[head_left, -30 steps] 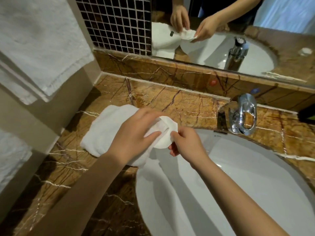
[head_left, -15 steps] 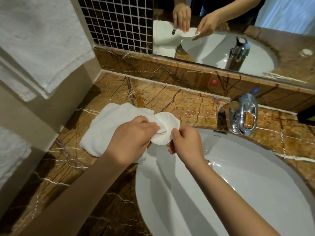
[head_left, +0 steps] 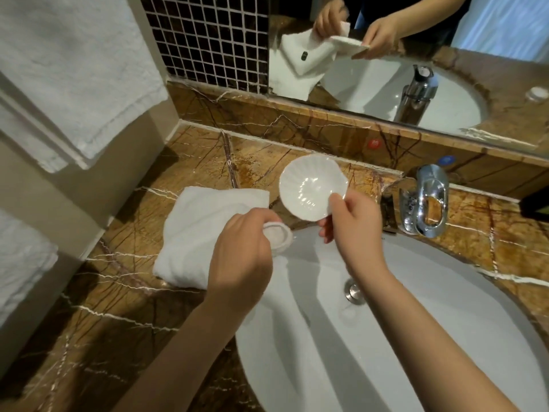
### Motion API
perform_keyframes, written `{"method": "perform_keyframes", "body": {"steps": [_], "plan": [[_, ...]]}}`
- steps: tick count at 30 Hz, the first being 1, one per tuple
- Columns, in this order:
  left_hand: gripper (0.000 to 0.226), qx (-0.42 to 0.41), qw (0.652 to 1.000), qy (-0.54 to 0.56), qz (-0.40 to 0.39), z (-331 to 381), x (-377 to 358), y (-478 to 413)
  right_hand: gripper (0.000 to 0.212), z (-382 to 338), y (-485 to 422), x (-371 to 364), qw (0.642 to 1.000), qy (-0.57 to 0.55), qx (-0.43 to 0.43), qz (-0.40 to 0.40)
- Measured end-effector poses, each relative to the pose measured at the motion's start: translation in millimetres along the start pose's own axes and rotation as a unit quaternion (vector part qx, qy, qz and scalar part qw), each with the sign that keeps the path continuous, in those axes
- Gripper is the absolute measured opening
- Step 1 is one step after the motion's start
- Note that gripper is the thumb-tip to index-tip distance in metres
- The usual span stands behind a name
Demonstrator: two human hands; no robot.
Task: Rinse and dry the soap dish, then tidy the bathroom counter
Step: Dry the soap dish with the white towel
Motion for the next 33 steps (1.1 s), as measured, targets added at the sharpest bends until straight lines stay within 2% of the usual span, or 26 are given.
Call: {"method": "perform_keyframes", "body": {"steps": [2, 4, 8, 10, 12, 14, 15, 17, 19, 21, 25, 27, 30, 31, 33], "plan": [[0.028, 0.099, 0.988, 0.12, 0.02, -7.2, 1.4, 0.7, 0.028, -16.6, -9.1, 9.9, 0.999, -0.021, 0.022, -0.037], [0.032, 0.163, 0.969, 0.185, 0.035, -10.6, 2.8, -4.5, 0.03, -30.5, -16.3, 10.2, 0.994, -0.004, 0.032, -0.107], [0.054, 0.195, 0.947, 0.251, 0.04, -7.7, 5.2, -17.8, 0.03, -39.7, -13.3, -9.7, 0.972, 0.085, 0.046, -0.213], [0.049, 0.201, 0.946, 0.248, 0.054, -9.2, 6.5, -19.8, 0.031, -37.4, -7.5, -17.5, 0.968, 0.064, 0.035, -0.238], [0.042, 0.229, 0.94, 0.242, 0.076, -12.8, 7.3, -20.6, 0.032, -30.3, 1.7, -22.8, 0.979, -0.033, -0.004, -0.2], [0.037, 0.265, 0.924, 0.257, 0.101, -15.0, 6.0, -21.3, 0.028, -16.6, 24.0, -28.3, 0.982, -0.15, -0.067, -0.096], [0.032, 0.282, 0.914, 0.267, 0.117, -15.9, 4.9, -21.0, 0.027, -6.5, 41.1, -32.8, 0.98, -0.172, -0.084, -0.047], [0.023, 0.315, 0.894, 0.284, 0.146, -16.8, 2.3, -19.4, 0.029, 8.2, 78.4, -48.1, 0.977, -0.18, -0.109, -0.034], [0.022, 0.33, 0.885, 0.286, 0.16, -15.9, -0.8, -17.4, 0.038, 13.3, 98.8, -68.2, 0.967, -0.195, -0.13, -0.102], [0.024, 0.345, 0.873, 0.301, 0.168, -14.6, -4.5, -13.1, 0.041, 16.5, 98.9, -82.2, 0.958, -0.219, -0.146, -0.111], [0.025, 0.361, 0.849, 0.354, 0.152, -12.9, -13.2, -0.3, 0.026, 20.2, 84.9, -83.9, 0.968, -0.204, -0.128, -0.064], [0.03, 0.376, 0.839, 0.365, 0.145, -13.8, -12.5, 1.5, 0.016, 26.9, 81.2, -74.8, 0.965, -0.199, -0.163, -0.041], [0.02, 0.391, 0.788, 0.452, 0.146, -16.2, -0.7, -2.6, 0.012, 30.8, 69.4, -37.7, 0.953, -0.208, -0.213, 0.061], [0.016, 0.387, 0.782, 0.468, 0.14, -17.5, 5.5, -4.9, 0.012, 29.6, 63.6, -19.7, 0.949, -0.213, -0.212, 0.098], [0.012, 0.374, 0.794, 0.467, 0.109, -19.2, 16.3, -7.6, 0.001, 17.9, 52.6, 19.2, 0.95, -0.21, -0.181, 0.142]]}}
Point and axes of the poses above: each hand's wrist, its own y-axis away from the middle knuckle, its own x-axis out of the back of the hand, z = x × y, the point moved 3 cm from there along -y, towards the middle knuckle, and after that the axes turned 1 degree about -y, right-handed, at the moved point
